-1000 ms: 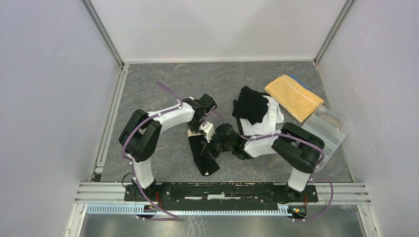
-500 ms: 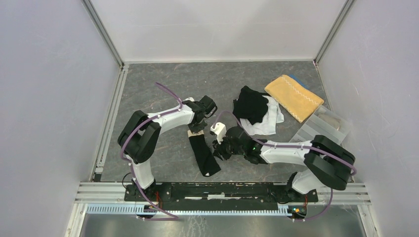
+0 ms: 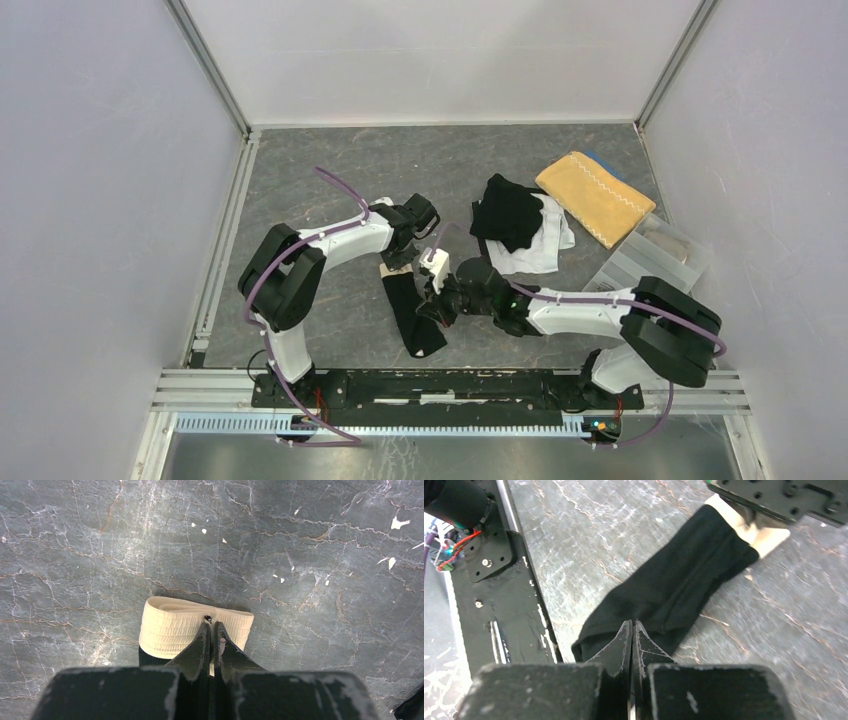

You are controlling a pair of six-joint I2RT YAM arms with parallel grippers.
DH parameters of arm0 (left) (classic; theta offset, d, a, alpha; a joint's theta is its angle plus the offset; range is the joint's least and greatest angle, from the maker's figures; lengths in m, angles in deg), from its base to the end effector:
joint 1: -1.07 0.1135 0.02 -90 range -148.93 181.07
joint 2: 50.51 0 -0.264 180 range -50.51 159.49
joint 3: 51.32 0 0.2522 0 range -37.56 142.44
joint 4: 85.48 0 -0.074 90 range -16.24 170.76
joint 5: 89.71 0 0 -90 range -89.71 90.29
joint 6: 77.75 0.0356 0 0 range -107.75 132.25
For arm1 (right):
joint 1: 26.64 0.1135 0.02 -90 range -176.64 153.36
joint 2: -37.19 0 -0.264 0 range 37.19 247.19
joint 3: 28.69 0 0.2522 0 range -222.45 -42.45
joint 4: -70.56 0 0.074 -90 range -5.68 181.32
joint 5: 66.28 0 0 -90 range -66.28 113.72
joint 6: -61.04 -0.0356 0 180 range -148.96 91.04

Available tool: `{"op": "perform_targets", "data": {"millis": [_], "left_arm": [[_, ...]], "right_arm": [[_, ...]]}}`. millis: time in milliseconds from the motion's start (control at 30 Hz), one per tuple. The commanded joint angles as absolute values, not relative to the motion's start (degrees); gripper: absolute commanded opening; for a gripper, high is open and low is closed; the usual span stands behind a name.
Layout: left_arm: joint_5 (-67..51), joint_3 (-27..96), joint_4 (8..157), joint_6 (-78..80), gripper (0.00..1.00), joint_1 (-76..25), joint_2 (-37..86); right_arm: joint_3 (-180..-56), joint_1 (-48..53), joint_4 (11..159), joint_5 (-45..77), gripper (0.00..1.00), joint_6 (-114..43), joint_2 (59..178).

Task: Roll the underwear
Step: Fold the underwear at the center of the board.

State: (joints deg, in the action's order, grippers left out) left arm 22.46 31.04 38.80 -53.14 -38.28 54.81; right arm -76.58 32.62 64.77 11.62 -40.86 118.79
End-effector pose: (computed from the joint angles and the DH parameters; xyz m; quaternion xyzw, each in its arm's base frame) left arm 0.2737 -0.2071 0.1649 -0.2385 0.9472 0.0402 0.2106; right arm 0.1405 0.2508 0.1838 -0.3920 0.7585 0.3718 0.3645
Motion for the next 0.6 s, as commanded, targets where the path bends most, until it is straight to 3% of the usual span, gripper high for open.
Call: {"op": "perform_targets", "data": {"millis": [0, 567], "left_arm": [[21.0, 26.5, 37.9, -55.1, 0.02, -38.1, 60.8], [19.4, 21.1, 44.8, -53.2, 0.02, -38.1, 52.3]], "right_arm": [[-78.3, 33.9, 54.5, 9.1, 0.0, -42.1, 123.2], [-70.3, 37.8, 48.6, 22.2, 0.0, -40.7, 133.4]]}}
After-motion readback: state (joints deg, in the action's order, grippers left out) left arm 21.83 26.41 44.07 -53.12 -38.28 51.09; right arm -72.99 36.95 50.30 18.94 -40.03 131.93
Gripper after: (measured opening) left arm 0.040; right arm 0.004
